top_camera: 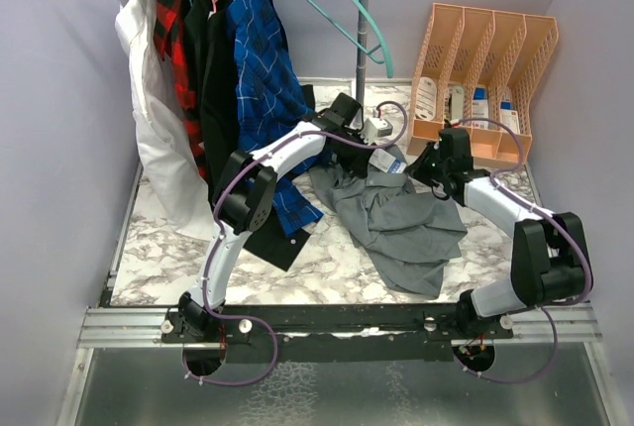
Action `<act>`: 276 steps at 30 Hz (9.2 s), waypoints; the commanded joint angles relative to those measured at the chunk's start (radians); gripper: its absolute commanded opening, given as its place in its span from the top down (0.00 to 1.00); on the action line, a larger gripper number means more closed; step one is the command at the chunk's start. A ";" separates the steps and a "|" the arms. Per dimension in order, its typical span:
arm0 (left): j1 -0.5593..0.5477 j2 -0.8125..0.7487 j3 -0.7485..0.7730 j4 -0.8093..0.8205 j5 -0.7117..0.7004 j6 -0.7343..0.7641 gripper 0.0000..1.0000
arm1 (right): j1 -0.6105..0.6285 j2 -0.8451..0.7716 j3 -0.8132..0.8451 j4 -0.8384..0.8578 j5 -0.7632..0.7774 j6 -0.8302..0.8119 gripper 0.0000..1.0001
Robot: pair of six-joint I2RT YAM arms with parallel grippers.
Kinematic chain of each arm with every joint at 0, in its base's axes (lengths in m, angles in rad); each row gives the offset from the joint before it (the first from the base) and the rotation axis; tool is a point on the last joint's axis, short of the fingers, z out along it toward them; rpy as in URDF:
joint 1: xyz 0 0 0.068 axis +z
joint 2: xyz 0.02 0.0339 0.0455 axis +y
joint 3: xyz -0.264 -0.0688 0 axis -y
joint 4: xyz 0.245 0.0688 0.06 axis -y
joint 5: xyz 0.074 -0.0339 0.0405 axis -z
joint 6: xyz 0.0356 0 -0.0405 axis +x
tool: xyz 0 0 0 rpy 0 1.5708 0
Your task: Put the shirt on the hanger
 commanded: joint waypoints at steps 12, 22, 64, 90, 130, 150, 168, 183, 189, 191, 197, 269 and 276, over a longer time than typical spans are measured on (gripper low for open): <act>-0.020 -0.121 -0.036 -0.003 0.043 -0.006 1.00 | -0.003 -0.216 -0.123 0.052 -0.107 -0.213 0.99; -0.056 -0.554 -0.369 -0.121 0.058 0.218 1.00 | -0.001 -0.606 -0.082 -0.126 -0.221 -0.268 0.99; -0.117 -0.663 0.611 -0.044 -0.658 0.085 1.00 | 0.000 0.088 1.668 -0.230 -0.598 -0.232 0.99; -0.126 -0.864 -0.890 0.407 -0.580 -0.223 1.00 | 0.000 -0.980 -0.163 -0.523 -0.342 -0.013 0.99; 0.209 -0.735 -0.071 -0.158 -0.002 -0.032 0.16 | 0.000 -0.701 0.082 -0.515 -0.317 -0.272 0.13; 0.317 -0.966 -0.395 0.041 0.059 -0.169 0.19 | 0.046 0.062 1.130 -0.280 -0.408 -0.609 0.08; 0.357 -1.038 -0.483 0.070 0.094 -0.168 0.19 | 0.133 0.314 1.272 -0.255 -0.396 -0.589 0.16; 0.356 -1.059 -0.518 0.052 0.096 -0.123 0.19 | 0.175 0.458 1.433 -0.280 -0.359 -0.587 0.65; 0.357 -1.062 -0.526 0.046 0.092 -0.110 0.19 | 0.179 0.473 1.432 -0.265 -0.352 -0.581 0.99; 0.357 -1.064 -0.527 0.041 0.097 -0.103 0.19 | 0.181 0.465 1.422 -0.248 -0.348 -0.581 0.99; 0.357 -1.061 -0.504 -0.069 0.258 -0.002 0.19 | 0.183 0.435 1.453 -0.230 -0.350 -0.574 0.99; -0.171 -0.202 -0.016 -0.595 -0.242 0.419 0.46 | 0.209 -1.048 0.533 -1.318 -0.166 -0.054 0.99; -0.171 -0.167 0.033 -0.643 -0.220 0.417 1.00 | 0.209 -1.057 0.515 -1.316 -0.277 -0.080 0.99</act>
